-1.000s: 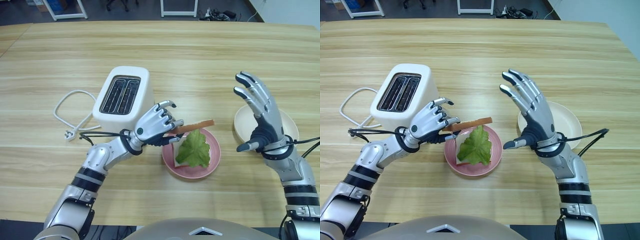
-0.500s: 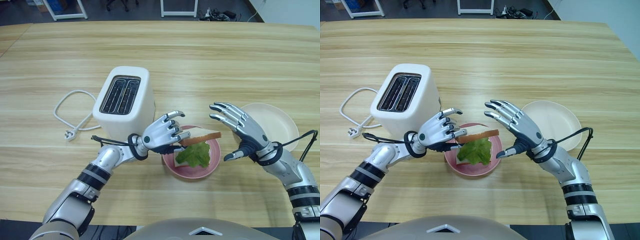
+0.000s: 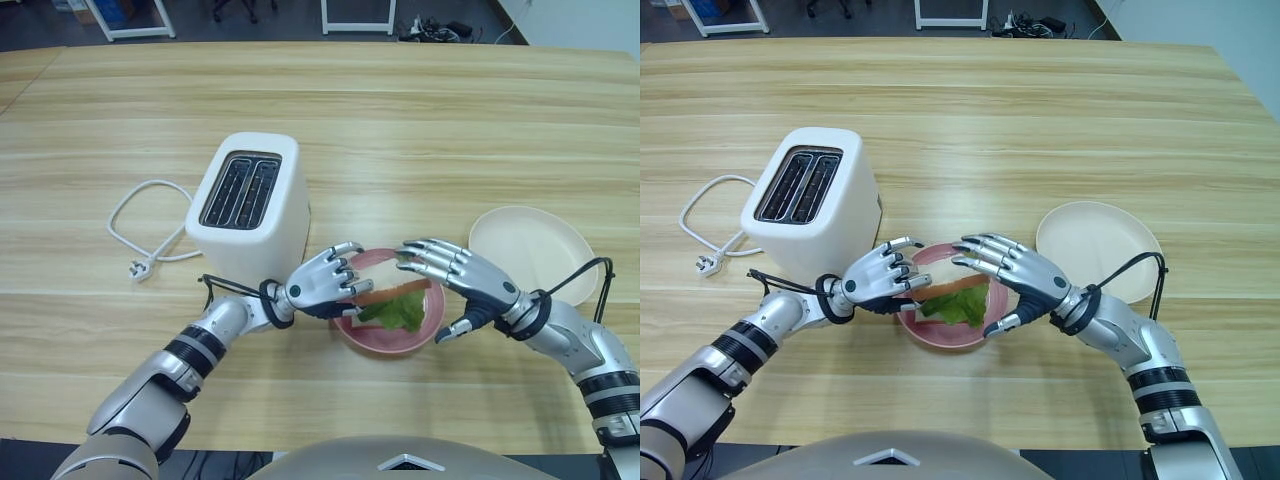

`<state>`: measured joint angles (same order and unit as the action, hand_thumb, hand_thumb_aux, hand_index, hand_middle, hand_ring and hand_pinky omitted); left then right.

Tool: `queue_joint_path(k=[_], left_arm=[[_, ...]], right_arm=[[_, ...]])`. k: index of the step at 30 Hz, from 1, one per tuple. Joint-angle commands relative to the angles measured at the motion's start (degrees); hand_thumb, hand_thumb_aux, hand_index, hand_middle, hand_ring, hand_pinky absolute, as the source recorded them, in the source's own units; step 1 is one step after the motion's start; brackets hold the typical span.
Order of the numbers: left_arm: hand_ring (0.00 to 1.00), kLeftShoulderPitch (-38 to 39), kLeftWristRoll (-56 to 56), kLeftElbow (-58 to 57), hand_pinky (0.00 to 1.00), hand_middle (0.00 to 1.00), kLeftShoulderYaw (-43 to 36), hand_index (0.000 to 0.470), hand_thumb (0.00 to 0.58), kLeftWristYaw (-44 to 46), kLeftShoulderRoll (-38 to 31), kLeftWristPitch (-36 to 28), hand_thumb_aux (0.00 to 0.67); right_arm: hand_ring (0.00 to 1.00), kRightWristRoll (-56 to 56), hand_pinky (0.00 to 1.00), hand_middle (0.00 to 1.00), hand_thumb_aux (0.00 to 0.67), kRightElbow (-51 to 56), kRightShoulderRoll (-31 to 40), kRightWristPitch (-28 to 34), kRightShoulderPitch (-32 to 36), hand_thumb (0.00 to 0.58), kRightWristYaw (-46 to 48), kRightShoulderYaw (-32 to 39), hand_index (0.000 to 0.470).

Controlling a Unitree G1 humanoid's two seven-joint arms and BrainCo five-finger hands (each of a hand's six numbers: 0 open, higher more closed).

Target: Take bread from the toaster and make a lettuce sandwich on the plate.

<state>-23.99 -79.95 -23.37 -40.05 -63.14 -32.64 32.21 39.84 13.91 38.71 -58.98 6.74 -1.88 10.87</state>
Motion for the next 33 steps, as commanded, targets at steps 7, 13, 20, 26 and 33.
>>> queue_joint_path(k=[7, 13, 20, 26, 33], left_arm=[[1.0, -0.1, -1.4, -1.7, 1.0, 1.0, -6.0, 0.47, 0.58, 0.8, -0.3, -1.8, 0.67], [0.0, 2.6, 10.6, 0.8, 0.0, 0.0, -2.0, 0.0, 0.0, 5.6, -1.4, 3.7, 0.0], [0.0, 11.9, 35.0, 11.1, 0.0, 0.0, 14.4, 0.0, 0.0, 14.1, -7.3, 10.4, 0.0], [0.0, 18.6, 48.3, 17.3, 0.0, 0.0, 25.7, 0.0, 0.0, 23.2, -8.1, 12.7, 0.0], [0.49, 30.9, 66.3, 25.8, 0.49, 0.49, 22.6, 0.273, 0.478, 47.8, -16.3, 17.8, 0.389]], right_arm=[[0.0, -0.3, 0.0, 0.0, 0.0, 6.2, 5.1, 2.4, 4.8, 0.0, 16.7, 9.6, 0.0], [0.0, -0.6, 0.0, 0.0, 0.0, 8.5, 5.1, 2.9, 6.4, 0.0, 22.6, 14.9, 0.0], [0.0, -0.8, 0.0, 0.0, 0.0, 9.6, 4.7, 3.7, 7.0, 0.0, 20.2, 16.0, 0.0], [0.0, -6.8, 0.0, 0.0, 0.0, 4.1, 3.7, -1.9, 4.4, 0.0, 5.5, 4.8, 0.0], [0.0, -39.2, 0.0, 0.0, 0.0, -6.4, 12.0, -3.8, -8.5, 0.0, 10.9, 4.2, 0.0]])
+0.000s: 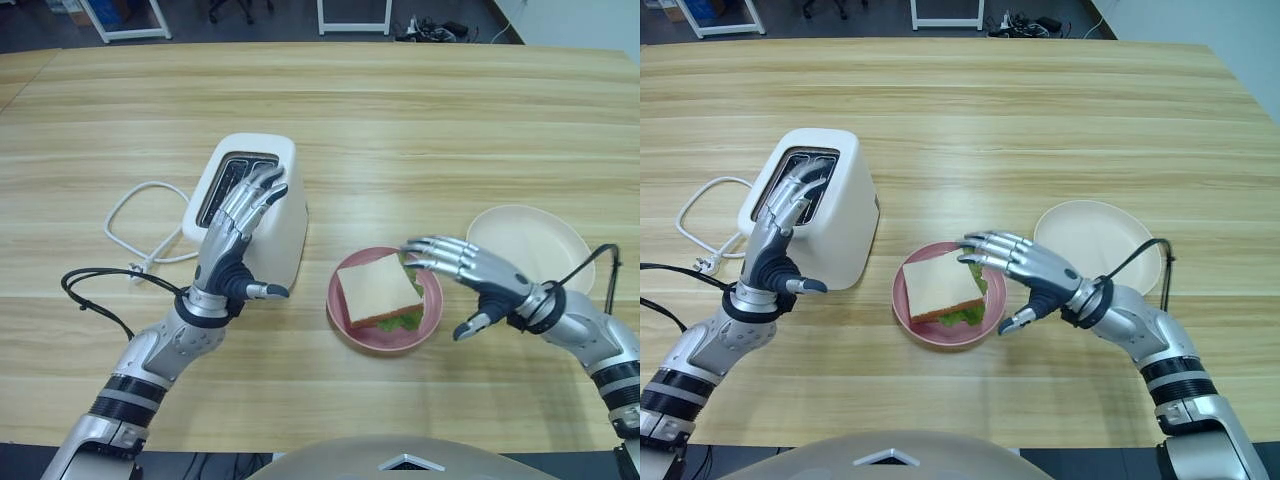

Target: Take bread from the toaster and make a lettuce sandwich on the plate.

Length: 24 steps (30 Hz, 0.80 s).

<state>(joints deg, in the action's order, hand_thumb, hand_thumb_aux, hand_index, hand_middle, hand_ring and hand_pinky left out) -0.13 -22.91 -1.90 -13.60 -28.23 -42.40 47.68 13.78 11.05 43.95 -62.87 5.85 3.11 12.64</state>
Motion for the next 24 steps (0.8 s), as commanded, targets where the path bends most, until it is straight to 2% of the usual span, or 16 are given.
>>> queue_joint_path(k=[1, 2, 3, 4, 5, 7, 11, 14, 19, 24], left_arm=[[0.69, 9.7, 12.6, 5.5, 0.69, 0.69, -5.9, 0.47, 0.58, 18.0, -9.1, 2.9, 0.67], [0.73, 11.9, 15.0, 6.0, 0.73, 0.73, -7.7, 0.47, 0.58, 22.8, -11.3, 3.1, 0.67], [0.86, 13.7, 16.2, 5.7, 0.86, 0.86, -9.4, 0.47, 0.58, 27.5, -12.8, 2.2, 0.67], [1.0, 14.6, 16.6, 4.8, 1.0, 1.0, -10.6, 0.47, 0.58, 31.5, -13.6, 1.2, 0.67], [1.0, 14.9, 16.4, 3.9, 1.0, 1.0, -11.3, 0.47, 0.58, 34.8, -13.5, 0.0, 0.67], [1.0, 14.2, 15.3, 1.8, 1.0, 1.0, -12.2, 0.47, 0.58, 39.7, -12.1, -2.2, 0.67], [1.0, 10.6, 10.0, -3.9, 1.0, 1.0, -13.3, 0.47, 0.58, 43.9, -5.8, -5.0, 0.67], [1.0, 6.2, 0.2, -10.5, 1.0, 1.0, -13.7, 0.47, 0.58, 40.1, 0.4, -7.3, 0.67], [1.0, -0.5, -10.3, -19.9, 1.0, 1.0, -14.1, 0.47, 0.58, 30.7, 8.6, -9.9, 0.67], [1.0, -6.3, -14.6, -27.6, 1.0, 1.0, -13.1, 0.47, 0.58, 22.4, 12.5, -11.0, 0.67]], right_arm=[[0.0, -16.3, 0.0, 0.0, 0.0, -3.7, 8.9, 0.1, -10.2, 0.0, 9.0, 4.2, 0.0], [0.0, -19.3, 0.0, 0.0, 0.376, -3.5, 10.8, 0.2, -12.4, 0.468, 12.3, 6.2, 0.264], [0.15, -20.9, 0.15, 0.15, 0.67, -3.1, 12.4, 1.2, -14.4, 0.58, 15.9, 7.9, 0.47], [0.38, -22.0, 0.38, 0.38, 0.67, -2.3, 13.6, 2.3, -15.7, 0.58, 19.4, 9.5, 0.47], [0.72, -21.3, 0.72, 0.72, 0.67, -1.2, 14.0, 3.7, -16.5, 0.58, 22.0, 10.2, 0.47], [1.0, -18.5, 1.0, 1.0, 0.67, 1.7, 13.3, 6.5, -15.8, 0.58, 25.8, 10.7, 0.47], [1.0, -11.9, 1.0, 1.0, 0.67, 5.8, 9.1, 9.3, -12.5, 0.58, 28.2, 10.0, 0.47], [1.0, -5.3, 1.0, 1.0, 0.67, 9.1, 3.3, 9.1, -9.8, 0.58, 26.0, 10.0, 0.47], [1.0, 6.7, 1.0, 1.0, 0.67, 14.3, -5.8, 10.8, -4.7, 0.58, 13.8, 7.0, 0.47], [1.0, 15.1, 1.0, 1.0, 0.67, 20.7, -10.6, 12.3, 0.8, 0.58, 2.0, 5.2, 0.47]])
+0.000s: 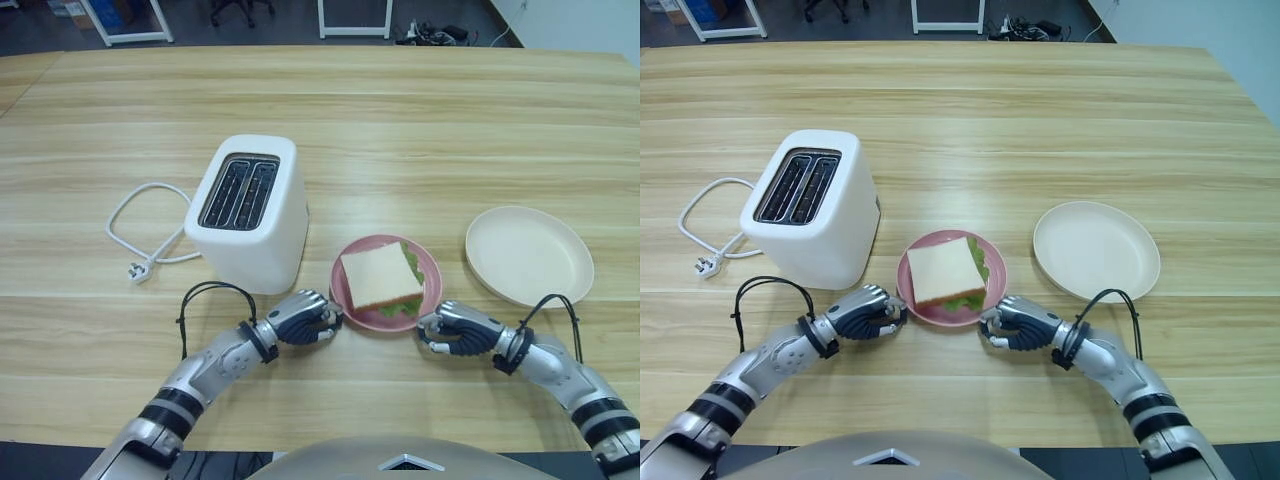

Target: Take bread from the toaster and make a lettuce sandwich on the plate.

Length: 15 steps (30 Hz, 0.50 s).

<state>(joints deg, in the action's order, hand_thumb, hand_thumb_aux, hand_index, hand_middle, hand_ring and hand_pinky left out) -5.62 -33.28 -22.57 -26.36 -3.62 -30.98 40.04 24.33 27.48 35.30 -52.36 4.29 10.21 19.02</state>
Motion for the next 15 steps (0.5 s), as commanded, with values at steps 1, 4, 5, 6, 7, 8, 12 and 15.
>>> queue_joint_path(k=[1, 4, 5, 6, 7, 8, 12, 15], left_arm=[[1.0, -1.8, -4.5, -8.3, 1.0, 1.0, -0.1, 0.47, 0.58, -3.4, 1.4, -3.5, 0.67], [1.0, -3.7, -4.8, -11.0, 1.0, 1.0, 0.8, 0.47, 0.58, -6.7, 2.4, -3.8, 0.67], [1.0, -4.0, -4.6, -11.4, 1.0, 1.0, 1.2, 0.47, 0.58, -7.7, 2.6, -3.8, 0.67], [1.0, -4.1, -4.1, -11.6, 1.0, 1.0, 1.7, 0.47, 0.58, -8.4, 2.9, -3.5, 0.67], [1.0, -3.9, -2.9, -11.1, 1.0, 1.0, 2.4, 0.47, 0.58, -8.4, 2.9, -2.6, 0.67], [1.0, -3.3, -0.6, -9.8, 1.0, 1.0, 3.1, 0.47, 0.58, -7.8, 2.6, -0.4, 0.67], [0.15, 2.3, 15.0, 0.6, 0.15, 0.15, 4.5, 0.382, 0.559, 1.6, -1.0, 8.4, 0.544], [0.0, 8.3, 27.8, 12.0, 0.0, 0.0, 5.4, 0.013, 0.031, 9.8, -6.5, 9.7, 0.018]], right_arm=[[1.0, 5.6, 1.0, 1.0, 0.67, 5.5, -2.7, 2.1, 3.2, 0.58, -7.4, -1.5, 0.47], [1.0, 8.1, 1.0, 1.0, 0.67, 8.7, -4.3, 3.1, 5.3, 0.58, -13.3, -2.0, 0.47], [1.0, 8.5, 1.0, 1.0, 0.67, 9.3, -4.6, 3.0, 5.5, 0.58, -14.5, -2.1, 0.47], [1.0, 8.5, 1.0, 1.0, 0.67, 9.6, -4.7, 2.7, 5.6, 0.58, -15.3, -2.1, 0.47], [1.0, 7.3, 1.0, 1.0, 0.67, 9.4, -4.5, 1.5, 5.1, 0.58, -15.0, -2.2, 0.47], [1.0, 4.7, 1.0, 1.0, 0.67, 8.2, -4.0, -0.1, 4.0, 0.58, -13.8, -2.5, 0.47], [0.2, -11.6, 0.2, 0.2, 0.0, -1.6, 0.8, -5.9, -2.1, 0.0, -6.1, -3.2, 0.0], [0.0, -25.9, 0.0, 0.0, 0.0, -13.2, 6.6, -7.0, -6.9, 0.0, 0.0, -3.0, 0.0]])
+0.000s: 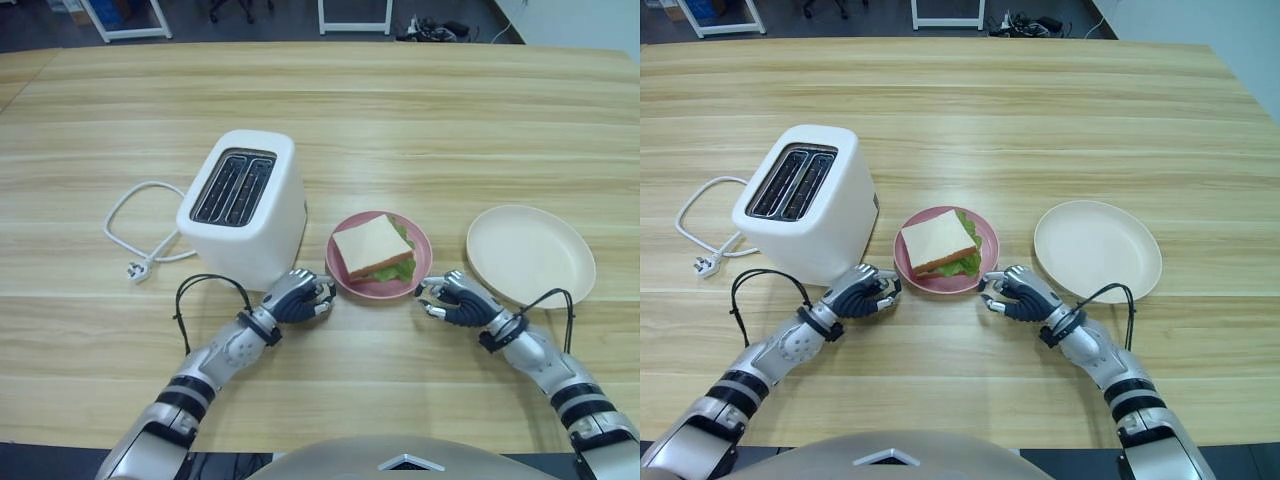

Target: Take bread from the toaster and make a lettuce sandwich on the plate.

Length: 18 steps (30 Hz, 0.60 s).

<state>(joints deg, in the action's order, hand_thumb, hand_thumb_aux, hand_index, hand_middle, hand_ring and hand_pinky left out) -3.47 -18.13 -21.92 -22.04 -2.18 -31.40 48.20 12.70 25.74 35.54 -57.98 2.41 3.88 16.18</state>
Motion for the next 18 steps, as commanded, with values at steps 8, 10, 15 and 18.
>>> queue_joint_path(k=[8, 10, 15, 18], left_arm=[[0.0, 12.3, 26.9, 38.5, 0.0, 0.0, 11.4, 0.0, 0.0, 8.4, -1.6, -0.3, 0.0], [0.0, 10.2, 25.6, 42.7, 0.0, 0.0, 15.9, 0.0, 0.0, 5.0, 3.2, -1.9, 0.0], [0.0, 4.7, 23.2, 49.0, 0.0, 0.0, 24.2, 0.0, 0.0, -0.6, 12.2, -5.5, 0.0], [0.0, 2.2, 19.1, 51.0, 0.0, 0.0, 26.3, 0.0, 0.0, -3.1, 17.5, -6.1, 0.0]], right_arm=[[0.0, -30.8, 0.0, 0.0, 0.0, -34.0, 0.0, 6.9, -3.2, 0.0, 5.0, -8.0, 0.0], [0.0, -28.7, 0.0, 0.0, 0.0, -39.0, -5.6, 8.6, -1.0, 0.0, 1.7, -10.5, 0.0], [0.0, -18.2, 0.0, 0.0, 0.0, -45.1, -17.5, 8.6, 3.9, 0.0, -3.3, -15.9, 0.0], [0.0, -14.7, 0.0, 0.0, 0.0, -45.9, -21.4, 8.4, 6.1, 0.0, -4.6, -17.2, 0.0]])
